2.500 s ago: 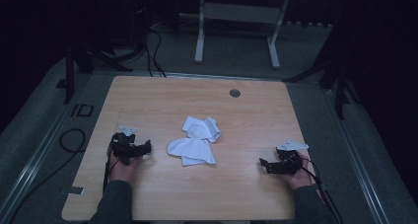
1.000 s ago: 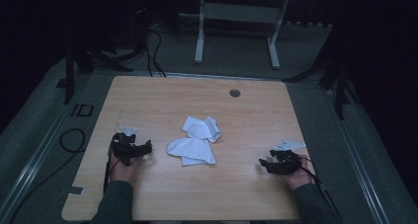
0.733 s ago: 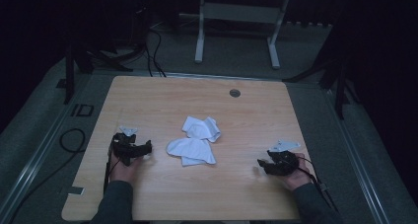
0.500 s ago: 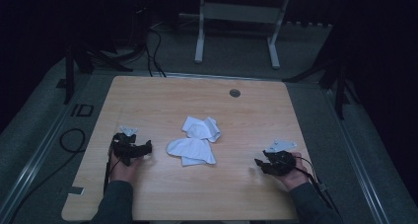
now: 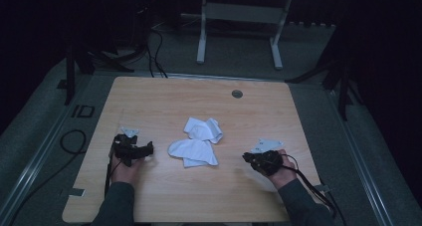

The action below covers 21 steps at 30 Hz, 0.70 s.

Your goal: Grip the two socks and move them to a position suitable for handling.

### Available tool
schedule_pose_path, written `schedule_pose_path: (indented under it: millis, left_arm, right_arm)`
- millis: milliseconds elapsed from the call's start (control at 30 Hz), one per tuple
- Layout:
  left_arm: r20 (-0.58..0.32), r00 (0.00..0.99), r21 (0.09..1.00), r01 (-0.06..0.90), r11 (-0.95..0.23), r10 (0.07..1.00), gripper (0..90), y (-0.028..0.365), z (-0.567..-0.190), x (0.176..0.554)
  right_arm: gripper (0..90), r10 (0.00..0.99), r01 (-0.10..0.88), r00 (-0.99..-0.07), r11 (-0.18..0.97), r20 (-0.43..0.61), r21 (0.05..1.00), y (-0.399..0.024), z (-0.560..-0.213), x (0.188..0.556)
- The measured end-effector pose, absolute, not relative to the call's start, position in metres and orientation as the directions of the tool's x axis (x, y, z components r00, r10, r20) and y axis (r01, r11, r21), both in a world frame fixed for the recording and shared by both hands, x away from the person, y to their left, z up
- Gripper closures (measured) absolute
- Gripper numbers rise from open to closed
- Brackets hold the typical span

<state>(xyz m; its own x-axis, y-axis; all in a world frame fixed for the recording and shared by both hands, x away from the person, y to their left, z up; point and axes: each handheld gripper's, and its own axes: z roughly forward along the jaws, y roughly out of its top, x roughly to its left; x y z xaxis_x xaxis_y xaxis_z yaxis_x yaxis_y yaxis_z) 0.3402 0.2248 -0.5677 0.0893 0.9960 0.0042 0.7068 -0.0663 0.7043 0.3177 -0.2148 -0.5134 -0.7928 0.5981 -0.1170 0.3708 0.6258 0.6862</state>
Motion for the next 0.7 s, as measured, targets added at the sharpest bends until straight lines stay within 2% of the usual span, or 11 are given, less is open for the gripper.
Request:
schedule_pose_path:
  millis: [333,700]
  left_arm:
    - [0.004,0.091,0.705,0.706,-0.067,0.996,14.4,0.225,-0.568,0.34]
    - [0.002,0.093,0.708,0.703,-0.067,0.996,14.4,0.224,-0.568,0.34]
  right_arm:
    - [88.2,0.531,0.317,-0.839,0.652,-0.116,0.689,-0.171,-0.515,0.32]
    - [73.1,0.47,0.29,-0.879,0.666,-0.084,0.688,-0.13,-0.523,0.327]
